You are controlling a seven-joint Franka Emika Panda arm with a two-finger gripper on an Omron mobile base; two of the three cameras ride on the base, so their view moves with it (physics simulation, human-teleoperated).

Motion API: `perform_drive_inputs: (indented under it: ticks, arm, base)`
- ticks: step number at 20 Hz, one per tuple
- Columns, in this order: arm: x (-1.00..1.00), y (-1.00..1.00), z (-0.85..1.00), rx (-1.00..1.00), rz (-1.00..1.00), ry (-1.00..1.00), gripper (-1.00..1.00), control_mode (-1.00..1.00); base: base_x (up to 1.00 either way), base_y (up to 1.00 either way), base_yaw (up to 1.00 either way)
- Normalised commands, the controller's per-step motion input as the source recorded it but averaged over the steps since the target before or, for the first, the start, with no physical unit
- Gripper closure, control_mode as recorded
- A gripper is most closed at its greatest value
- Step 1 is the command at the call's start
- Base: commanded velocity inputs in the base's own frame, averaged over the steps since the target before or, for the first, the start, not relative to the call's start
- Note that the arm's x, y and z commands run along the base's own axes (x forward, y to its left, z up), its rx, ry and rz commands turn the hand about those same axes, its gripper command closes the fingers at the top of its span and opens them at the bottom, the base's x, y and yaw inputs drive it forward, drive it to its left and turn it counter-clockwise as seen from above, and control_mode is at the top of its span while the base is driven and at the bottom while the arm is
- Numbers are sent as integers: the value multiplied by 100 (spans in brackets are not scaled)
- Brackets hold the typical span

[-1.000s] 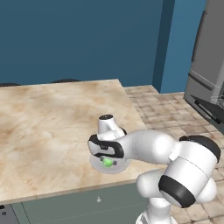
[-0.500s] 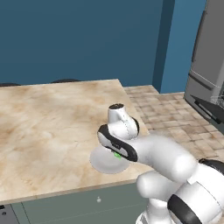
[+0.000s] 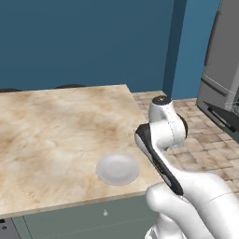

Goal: Place the corn on the bottom rack of the oven.

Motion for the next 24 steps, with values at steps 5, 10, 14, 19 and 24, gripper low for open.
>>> perform_drive_inputs:
  ticks: [5, 10, 14, 19, 24]
  arm:
    - [-80, -72, 87, 2, 48, -5, 100, -100]
    - [-99, -19, 28, 0, 31, -12, 100, -100]
    - [-19, 6, 7, -1, 4, -5, 100, -100]
    - [-11, -6, -2, 1, 0, 0, 100, -100]
    - [-3, -16, -15, 0, -1, 0, 100, 100]
  base:
    - [0, 0, 0]
    - [0, 0, 0]
    - [0, 0, 0]
    - [0, 0, 0]
    - [-4, -50, -1]
